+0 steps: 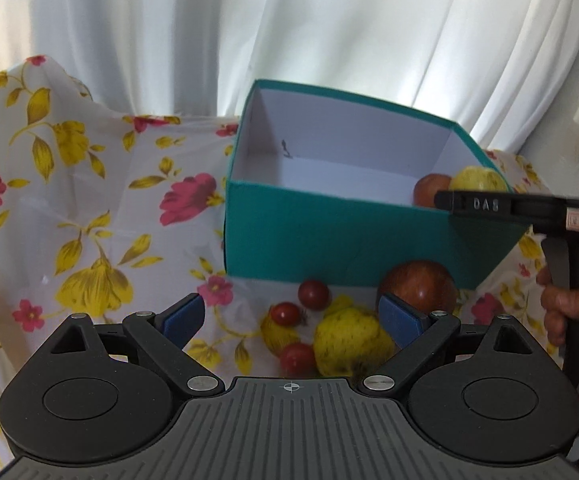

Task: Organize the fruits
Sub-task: 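Lower the pear into the teal box and open the right tool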

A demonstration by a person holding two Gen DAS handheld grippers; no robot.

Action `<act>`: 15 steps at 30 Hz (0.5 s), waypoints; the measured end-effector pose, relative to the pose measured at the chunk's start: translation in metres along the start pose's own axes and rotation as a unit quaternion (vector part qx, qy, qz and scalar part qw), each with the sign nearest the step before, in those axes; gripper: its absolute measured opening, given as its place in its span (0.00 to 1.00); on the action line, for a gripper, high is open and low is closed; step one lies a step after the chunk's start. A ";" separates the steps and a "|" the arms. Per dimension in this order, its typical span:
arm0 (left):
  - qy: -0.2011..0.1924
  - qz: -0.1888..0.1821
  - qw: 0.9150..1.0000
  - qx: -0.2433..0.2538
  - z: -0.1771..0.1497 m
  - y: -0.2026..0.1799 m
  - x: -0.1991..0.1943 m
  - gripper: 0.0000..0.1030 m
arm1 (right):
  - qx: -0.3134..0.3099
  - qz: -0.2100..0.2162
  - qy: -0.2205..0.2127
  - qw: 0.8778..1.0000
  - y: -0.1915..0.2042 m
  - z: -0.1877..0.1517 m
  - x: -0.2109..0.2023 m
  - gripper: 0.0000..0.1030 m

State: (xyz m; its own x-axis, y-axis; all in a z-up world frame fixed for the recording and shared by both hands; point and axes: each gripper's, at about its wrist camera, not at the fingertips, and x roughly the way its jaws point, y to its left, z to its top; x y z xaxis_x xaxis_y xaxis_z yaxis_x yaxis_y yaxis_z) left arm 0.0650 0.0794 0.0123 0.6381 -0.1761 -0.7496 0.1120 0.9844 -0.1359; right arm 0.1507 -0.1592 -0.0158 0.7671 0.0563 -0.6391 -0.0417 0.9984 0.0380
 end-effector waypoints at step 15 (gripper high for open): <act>0.029 -0.015 0.998 0.047 -0.020 -0.022 0.008 0.94 | -0.024 -0.008 0.023 0.999 0.002 0.011 -0.001 0.70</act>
State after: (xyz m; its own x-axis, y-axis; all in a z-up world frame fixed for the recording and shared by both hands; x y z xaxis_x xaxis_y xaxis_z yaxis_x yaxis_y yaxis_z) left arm 0.0518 0.0562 -0.0037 0.5892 -0.2018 -0.7824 0.2030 0.9742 -0.0984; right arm 0.1568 -0.1570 -0.0063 0.7378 0.0383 -0.6739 -0.0604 0.9981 -0.0093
